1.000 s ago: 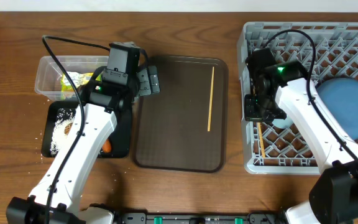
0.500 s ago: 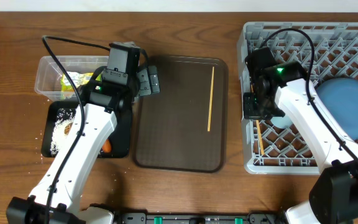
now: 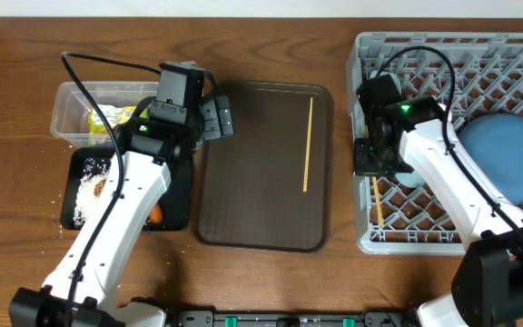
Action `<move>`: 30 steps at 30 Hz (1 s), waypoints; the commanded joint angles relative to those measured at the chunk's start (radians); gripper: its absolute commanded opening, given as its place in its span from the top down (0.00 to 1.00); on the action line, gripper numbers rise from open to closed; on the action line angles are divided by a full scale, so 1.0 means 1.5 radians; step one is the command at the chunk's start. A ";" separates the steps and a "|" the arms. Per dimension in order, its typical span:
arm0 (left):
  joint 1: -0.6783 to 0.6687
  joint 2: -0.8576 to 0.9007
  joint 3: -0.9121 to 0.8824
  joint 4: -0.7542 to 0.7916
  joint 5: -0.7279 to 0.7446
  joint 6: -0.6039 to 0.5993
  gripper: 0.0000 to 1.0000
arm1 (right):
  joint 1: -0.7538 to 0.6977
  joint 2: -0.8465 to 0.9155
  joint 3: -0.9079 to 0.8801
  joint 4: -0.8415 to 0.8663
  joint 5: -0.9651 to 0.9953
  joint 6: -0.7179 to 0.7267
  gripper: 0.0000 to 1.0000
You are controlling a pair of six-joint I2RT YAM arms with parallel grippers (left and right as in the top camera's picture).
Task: Sort waste into correct bins and load items into the dishwasher rack
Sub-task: 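Release the chopstick upright along the rack's left edge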
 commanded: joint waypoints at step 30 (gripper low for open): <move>-0.001 0.001 0.006 -0.003 -0.001 0.009 0.02 | -0.039 -0.005 -0.057 0.078 0.019 -0.023 0.99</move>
